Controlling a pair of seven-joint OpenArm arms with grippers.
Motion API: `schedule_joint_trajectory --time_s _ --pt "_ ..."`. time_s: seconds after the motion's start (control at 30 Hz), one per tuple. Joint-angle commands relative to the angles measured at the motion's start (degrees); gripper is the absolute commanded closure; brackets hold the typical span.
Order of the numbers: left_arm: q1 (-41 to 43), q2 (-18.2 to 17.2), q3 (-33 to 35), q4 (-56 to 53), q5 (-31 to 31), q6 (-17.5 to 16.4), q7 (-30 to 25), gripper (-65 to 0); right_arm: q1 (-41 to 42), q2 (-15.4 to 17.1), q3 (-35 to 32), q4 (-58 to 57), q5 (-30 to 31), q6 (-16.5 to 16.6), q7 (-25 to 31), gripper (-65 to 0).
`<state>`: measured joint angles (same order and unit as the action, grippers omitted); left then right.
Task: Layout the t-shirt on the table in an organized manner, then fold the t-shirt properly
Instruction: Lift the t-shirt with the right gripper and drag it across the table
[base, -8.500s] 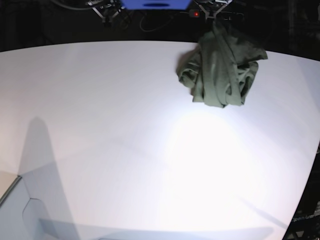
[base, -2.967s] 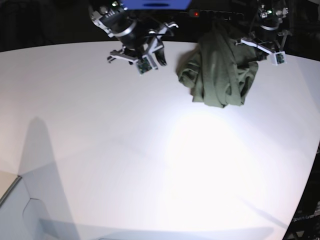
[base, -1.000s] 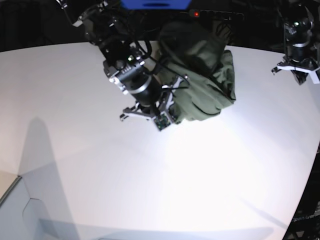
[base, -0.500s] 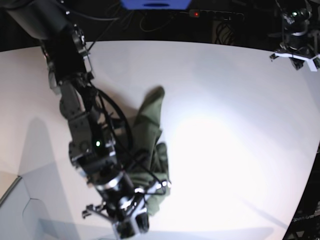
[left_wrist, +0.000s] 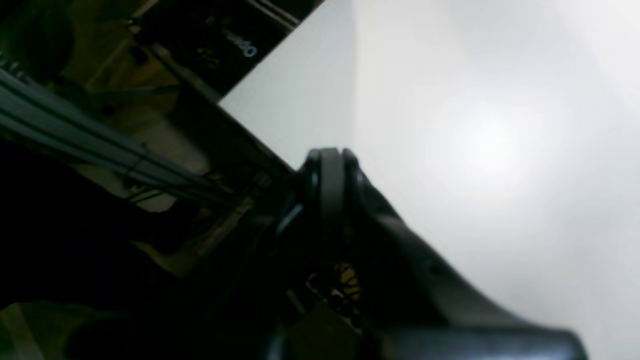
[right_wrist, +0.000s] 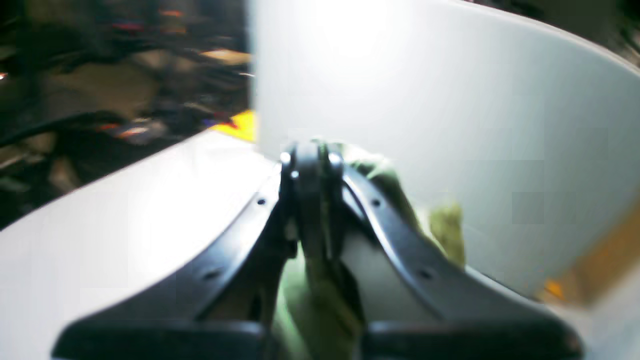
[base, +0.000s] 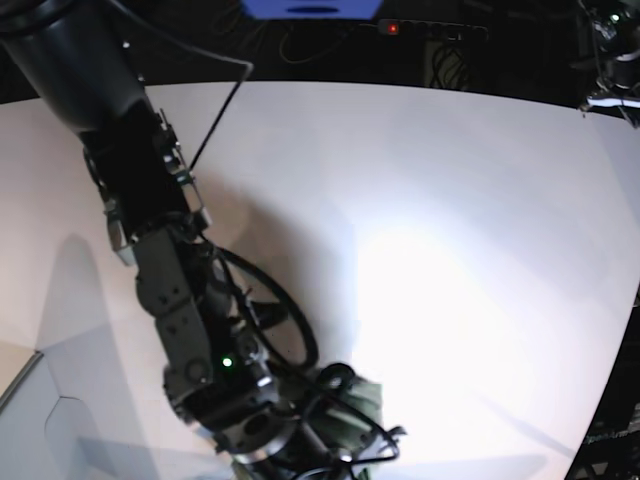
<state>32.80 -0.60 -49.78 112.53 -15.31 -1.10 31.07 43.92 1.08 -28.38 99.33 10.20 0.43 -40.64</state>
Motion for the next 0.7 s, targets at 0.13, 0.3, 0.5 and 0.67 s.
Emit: schedule_joint_trajectory --time_s 0.13,0.3,0.5,0.67 --pt "0.4 -0.6 -0.7 1.1 0.1 0.4 -1.6 -0.2 2.9 -1.6 -2.3 0.2 -1.4 0.1 2.8 0.0" --pt "-0.1 -0.6 -0.7 0.7 0.1 0.4 -1.7 -0.2 4.8 -2.6 4.1 -0.9 -1.4 -0.1 2.8 0.0" --pt "-1.2 -0.5 -0.6 0.9 0.1 0.4 -1.3 -0.3 4.8 0.4 15.9 -1.4 -1.1 -0.1 3.2 0.0" --pt "-3.4 0.6 -0.6 0.7 0.1 0.4 -1.3 -0.4 0.7 4.1 24.5 -1.4 -1.1 -0.3 3.2 0.0"
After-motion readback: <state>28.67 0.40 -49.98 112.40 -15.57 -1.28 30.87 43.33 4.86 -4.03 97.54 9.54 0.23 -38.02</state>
